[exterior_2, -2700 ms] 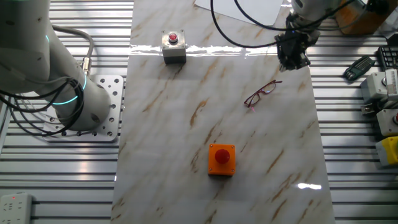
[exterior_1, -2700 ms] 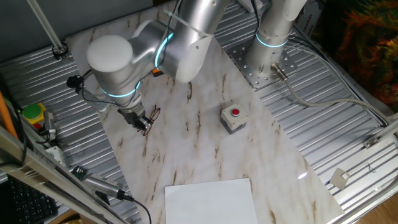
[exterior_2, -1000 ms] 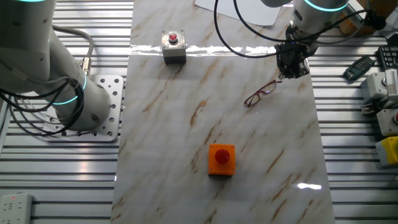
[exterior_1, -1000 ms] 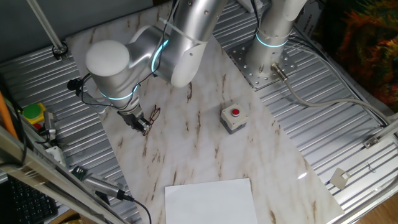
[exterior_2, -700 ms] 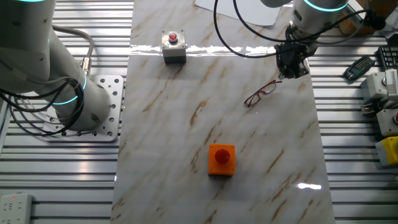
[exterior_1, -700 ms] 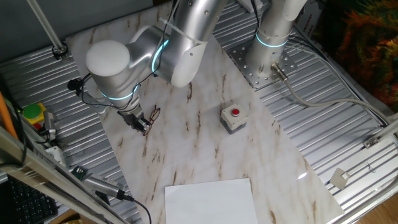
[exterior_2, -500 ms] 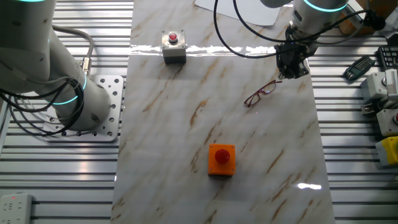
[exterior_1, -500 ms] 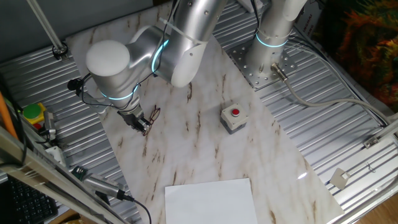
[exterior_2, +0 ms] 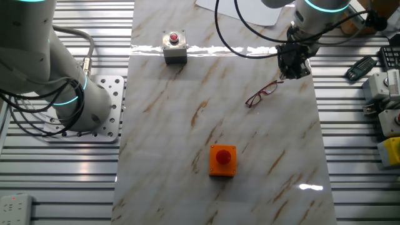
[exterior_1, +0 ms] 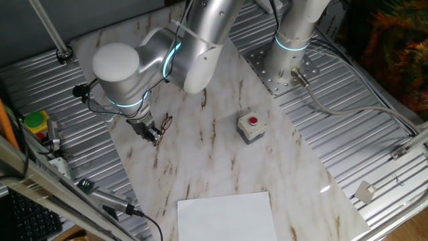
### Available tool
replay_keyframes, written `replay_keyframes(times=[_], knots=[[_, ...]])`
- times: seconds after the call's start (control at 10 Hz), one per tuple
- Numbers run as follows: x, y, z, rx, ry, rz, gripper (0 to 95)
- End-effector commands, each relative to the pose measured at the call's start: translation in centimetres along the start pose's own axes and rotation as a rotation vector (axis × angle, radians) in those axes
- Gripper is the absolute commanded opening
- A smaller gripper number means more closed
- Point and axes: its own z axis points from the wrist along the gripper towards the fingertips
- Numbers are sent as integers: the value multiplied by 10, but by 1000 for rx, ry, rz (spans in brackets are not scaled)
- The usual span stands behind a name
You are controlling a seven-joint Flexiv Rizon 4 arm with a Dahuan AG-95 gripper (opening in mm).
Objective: Unfold the leg of the glasses (with one hand)
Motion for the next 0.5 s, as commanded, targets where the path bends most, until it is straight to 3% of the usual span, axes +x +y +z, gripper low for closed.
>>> replay_keyframes(times=[0.1,0.5], knots=[[1,1,-4,-1,3,-1,0],[1,1,-4,1,6,-1,0]])
